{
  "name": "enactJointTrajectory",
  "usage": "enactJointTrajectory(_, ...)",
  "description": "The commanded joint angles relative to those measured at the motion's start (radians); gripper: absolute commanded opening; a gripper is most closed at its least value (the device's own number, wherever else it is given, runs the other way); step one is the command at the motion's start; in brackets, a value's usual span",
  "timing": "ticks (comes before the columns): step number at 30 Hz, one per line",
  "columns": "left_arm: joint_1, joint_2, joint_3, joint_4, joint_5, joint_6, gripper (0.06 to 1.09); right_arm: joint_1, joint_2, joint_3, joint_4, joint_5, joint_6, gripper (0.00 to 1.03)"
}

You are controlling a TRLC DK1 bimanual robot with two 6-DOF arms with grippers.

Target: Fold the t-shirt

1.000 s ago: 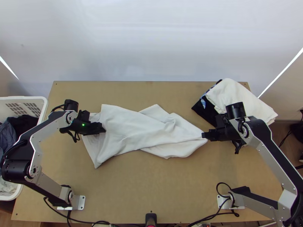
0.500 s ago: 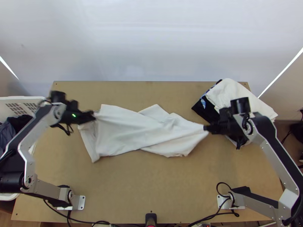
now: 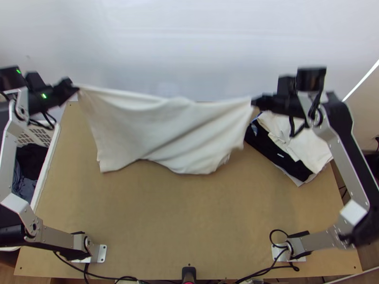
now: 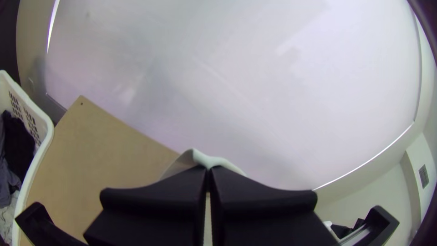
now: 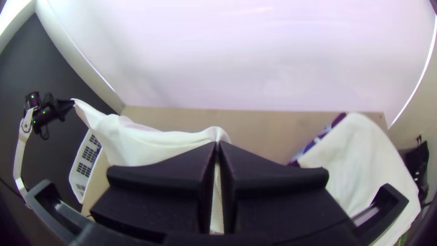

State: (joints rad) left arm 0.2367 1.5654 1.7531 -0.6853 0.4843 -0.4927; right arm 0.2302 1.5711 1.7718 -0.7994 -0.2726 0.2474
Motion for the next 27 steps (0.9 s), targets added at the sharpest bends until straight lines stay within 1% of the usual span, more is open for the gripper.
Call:
enactJointTrajectory(1,-0.034,0.088,0.319,-0.002,-0.066,-0.098,0.09,0.012,0.219,0.437,0.011,0.003,-0.020,0.03)
enactJointTrajectory(4,-0.053,0.159,0.470,-0.003,-0.113,-0.132,0.09,0.009,0.288,0.561,0.019,0.009,-0.025,0.03)
enactJointTrajectory(6,-0.059,0.185,0.537,0.013,-0.142,-0.161,0.09,0.009,0.290,0.569,0.052,0.023,-0.026,0.03)
enactJointTrajectory(8,-0.071,0.173,0.543,0.061,-0.171,-0.184,0.09,0.009,0.267,0.560,0.068,0.023,-0.022,0.03)
enactJointTrajectory(13,-0.043,0.062,0.491,0.121,-0.204,-0.234,0.09,-0.002,0.044,0.440,0.170,0.024,0.009,0.03)
enactJointTrajectory(16,0.024,-0.019,0.442,0.139,-0.202,-0.254,0.09,-0.029,-0.091,0.406,0.190,0.024,0.009,0.03)
enactJointTrajectory(19,0.073,-0.105,0.407,0.144,-0.200,-0.253,0.09,-0.061,-0.210,0.388,0.190,0.026,0.006,0.03)
enactJointTrajectory(22,0.098,-0.203,0.358,0.150,-0.193,-0.251,0.09,-0.068,-0.342,0.344,0.152,0.026,-0.007,0.03)
enactJointTrajectory(24,0.107,-0.280,0.301,0.170,-0.193,-0.242,0.09,-0.071,-0.430,0.304,0.129,0.027,-0.040,0.03)
enactJointTrajectory(27,0.119,-0.377,0.218,0.205,-0.193,-0.239,0.09,-0.078,-0.545,0.247,0.118,0.050,-0.062,0.03)
